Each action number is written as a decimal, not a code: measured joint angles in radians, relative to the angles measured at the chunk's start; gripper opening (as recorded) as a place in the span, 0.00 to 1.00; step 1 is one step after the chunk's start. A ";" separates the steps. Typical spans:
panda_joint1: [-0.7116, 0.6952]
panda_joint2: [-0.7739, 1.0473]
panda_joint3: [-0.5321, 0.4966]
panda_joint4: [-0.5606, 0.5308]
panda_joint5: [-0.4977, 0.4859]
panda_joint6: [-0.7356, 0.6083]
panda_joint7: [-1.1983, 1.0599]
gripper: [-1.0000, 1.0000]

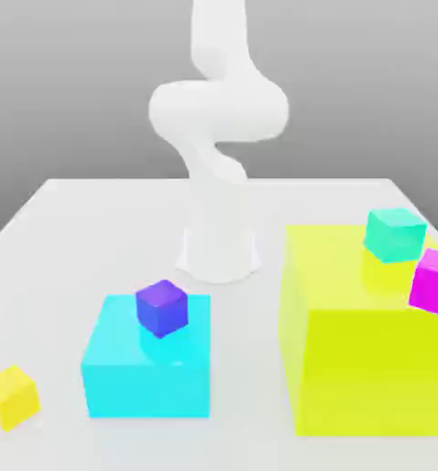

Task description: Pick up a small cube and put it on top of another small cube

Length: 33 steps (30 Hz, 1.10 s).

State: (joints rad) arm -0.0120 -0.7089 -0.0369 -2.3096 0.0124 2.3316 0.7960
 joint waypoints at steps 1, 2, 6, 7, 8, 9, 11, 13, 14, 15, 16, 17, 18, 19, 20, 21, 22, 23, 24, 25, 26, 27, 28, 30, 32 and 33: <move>-0.005 0.039 -0.016 -0.004 0.006 0.014 -0.002 0.50; -0.010 0.077 -0.032 -0.008 0.011 0.027 -0.004 0.50; -0.031 0.222 -0.093 -0.023 0.037 0.078 -0.015 0.50; -0.036 0.258 -0.108 -0.027 0.044 0.090 -0.018 0.50; -0.042 0.295 -0.123 -0.031 0.051 0.103 -0.021 0.50; -0.048 0.331 -0.138 -0.035 0.059 0.116 -0.025 0.50; -0.060 0.403 -0.166 -0.043 0.076 0.141 -0.033 0.50; -0.075 0.476 -0.193 -0.050 0.095 0.166 -0.043 0.50; -0.082 0.512 -0.206 -0.054 0.105 0.178 -0.048 0.50; -0.090 0.549 -0.219 -0.058 0.115 0.191 -0.053 0.50; -0.099 0.585 -0.230 -0.061 0.125 0.203 -0.059 0.50; -0.114 0.622 -0.241 -0.065 0.135 0.215 -0.064 0.50; -0.130 0.659 -0.250 -0.069 0.145 0.228 -0.070 0.50; -0.148 0.695 -0.258 -0.072 0.155 0.240 -0.075 0.50; -0.167 0.732 -0.263 -0.076 0.165 0.252 -0.080 0.50; -0.179 0.768 -0.267 -0.080 0.173 0.265 -0.084 0.50; -0.191 0.804 -0.272 -0.084 0.180 0.277 -0.087 0.50; -0.202 0.840 -0.277 -0.088 0.186 0.290 -0.089 0.50; -0.212 0.876 -0.283 -0.091 0.192 0.303 -0.092 0.50; -0.225 0.912 -0.290 -0.095 0.197 0.316 -0.093 0.50; -0.237 0.947 -0.297 -0.099 0.201 0.328 -0.094 0.50; -0.249 0.983 -0.298 -0.100 0.211 0.345 -0.100 0.50; -0.263 1.019 -0.288 -0.096 0.228 0.368 -0.112 0.50; -0.294 1.092 -0.254 -0.083 0.271 0.419 -0.144 0.50; -0.330 1.158 -0.212 -0.069 0.311 0.469 -0.173 0.00; -0.330 1.158 -0.212 -0.069 0.311 0.469 -0.173 0.00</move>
State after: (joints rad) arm -0.3417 0.4496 -0.2484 -2.3784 0.3233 2.8007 0.6227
